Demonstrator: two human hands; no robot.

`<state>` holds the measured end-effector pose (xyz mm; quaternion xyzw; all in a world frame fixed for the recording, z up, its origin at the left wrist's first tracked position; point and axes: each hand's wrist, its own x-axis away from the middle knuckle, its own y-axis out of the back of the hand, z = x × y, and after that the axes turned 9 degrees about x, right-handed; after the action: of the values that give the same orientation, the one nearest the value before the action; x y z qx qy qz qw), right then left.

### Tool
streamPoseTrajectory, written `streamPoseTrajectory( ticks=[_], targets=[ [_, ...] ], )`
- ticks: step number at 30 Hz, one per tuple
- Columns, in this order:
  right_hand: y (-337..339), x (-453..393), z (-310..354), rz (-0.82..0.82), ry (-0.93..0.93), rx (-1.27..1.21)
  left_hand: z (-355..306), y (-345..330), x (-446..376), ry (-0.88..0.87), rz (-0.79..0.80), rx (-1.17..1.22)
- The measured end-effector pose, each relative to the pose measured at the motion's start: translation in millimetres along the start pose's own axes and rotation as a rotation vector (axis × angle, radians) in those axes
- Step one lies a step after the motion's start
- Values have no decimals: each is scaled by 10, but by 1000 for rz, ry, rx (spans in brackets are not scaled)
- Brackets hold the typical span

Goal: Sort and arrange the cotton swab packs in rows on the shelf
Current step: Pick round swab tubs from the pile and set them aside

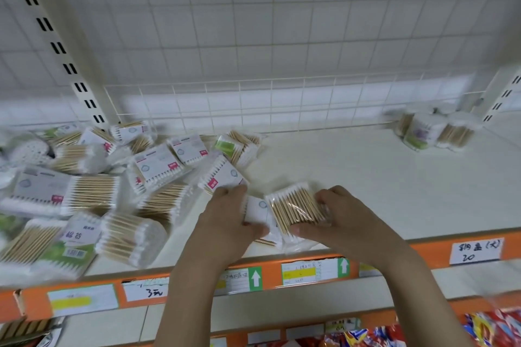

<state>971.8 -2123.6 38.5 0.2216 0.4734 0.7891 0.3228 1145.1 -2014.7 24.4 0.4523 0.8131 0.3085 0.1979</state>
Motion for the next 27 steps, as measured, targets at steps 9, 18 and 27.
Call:
streamPoseTrajectory(
  ticks=[9,18,27],
  targets=[
    [-37,11,29,-108,-68,-25,-25,-66,-57,-145,-133,67],
    [22,-23,-33,-88,-54,-145,-99,-95,-168,-106,-195,84],
    [255,-268,-143,-143,18,-392,-382,42,-299,-172,-319,104]
  ],
)
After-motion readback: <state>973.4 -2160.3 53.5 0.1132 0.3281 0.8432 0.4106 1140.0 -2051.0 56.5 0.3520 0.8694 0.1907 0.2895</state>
